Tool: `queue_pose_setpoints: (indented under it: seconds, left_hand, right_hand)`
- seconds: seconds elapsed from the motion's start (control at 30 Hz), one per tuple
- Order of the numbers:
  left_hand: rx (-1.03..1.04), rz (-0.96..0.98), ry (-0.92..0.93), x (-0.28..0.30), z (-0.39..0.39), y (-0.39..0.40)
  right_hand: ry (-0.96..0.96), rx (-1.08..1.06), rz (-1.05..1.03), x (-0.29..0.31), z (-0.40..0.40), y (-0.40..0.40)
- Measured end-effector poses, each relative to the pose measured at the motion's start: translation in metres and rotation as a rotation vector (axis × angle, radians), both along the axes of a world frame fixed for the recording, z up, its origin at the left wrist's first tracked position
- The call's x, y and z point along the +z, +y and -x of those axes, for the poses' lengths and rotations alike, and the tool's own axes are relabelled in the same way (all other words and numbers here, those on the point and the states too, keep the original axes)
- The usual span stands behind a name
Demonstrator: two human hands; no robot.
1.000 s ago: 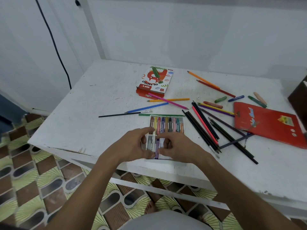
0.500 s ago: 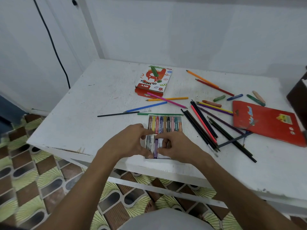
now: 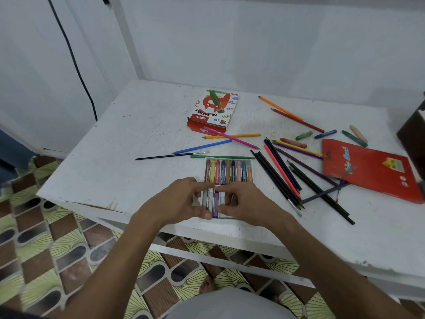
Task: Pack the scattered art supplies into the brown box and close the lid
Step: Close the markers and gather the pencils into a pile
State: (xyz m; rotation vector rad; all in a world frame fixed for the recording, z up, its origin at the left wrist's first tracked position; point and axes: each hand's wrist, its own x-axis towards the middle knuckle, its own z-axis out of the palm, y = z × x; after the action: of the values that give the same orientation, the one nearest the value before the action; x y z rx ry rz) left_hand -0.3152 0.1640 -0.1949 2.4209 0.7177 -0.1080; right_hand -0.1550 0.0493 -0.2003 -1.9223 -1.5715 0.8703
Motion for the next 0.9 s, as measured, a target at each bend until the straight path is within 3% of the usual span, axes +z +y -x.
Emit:
queue_pose_setpoints:
  seconds: [0.5,0.67,0.9]
  left_hand:
    - [0.029,0.06,0.031,0.008,-0.004,0.003]
    - [0.119,0.028,-0.031,0.025,-0.021,0.016]
    - [0.056,-0.035,-0.174,0.036,-0.131,0.024]
  right_hand:
    - [-0.012,0.034,0.024,0.001,-0.003,0.001]
    - [0.097,-0.093,-0.042,0.013,-0.028,-0.009]
    - [-0.1,-0.325,-0.12,0.035,-0.128,-0.02]
